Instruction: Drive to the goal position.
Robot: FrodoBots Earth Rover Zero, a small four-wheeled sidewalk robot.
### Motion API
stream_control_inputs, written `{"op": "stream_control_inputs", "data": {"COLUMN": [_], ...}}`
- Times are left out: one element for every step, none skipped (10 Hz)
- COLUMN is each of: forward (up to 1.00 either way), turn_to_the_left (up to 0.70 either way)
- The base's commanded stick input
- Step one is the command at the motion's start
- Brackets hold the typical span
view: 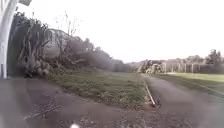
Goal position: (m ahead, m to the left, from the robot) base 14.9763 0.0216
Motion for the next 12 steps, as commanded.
{"op": "stream_control_inputs", "data": {"forward": [0.0, 0.0, 0.0, 0.0, 0.0, 0.0, 0.0, 0.0, 0.0, 0.0, 0.0, 0.0], "turn_to_the_left": [-0.7, -0.7, -0.7, -0.7, -0.7, -0.7, -0.7, -0.7, -0.7, -0.7, -0.7, -0.7]}}
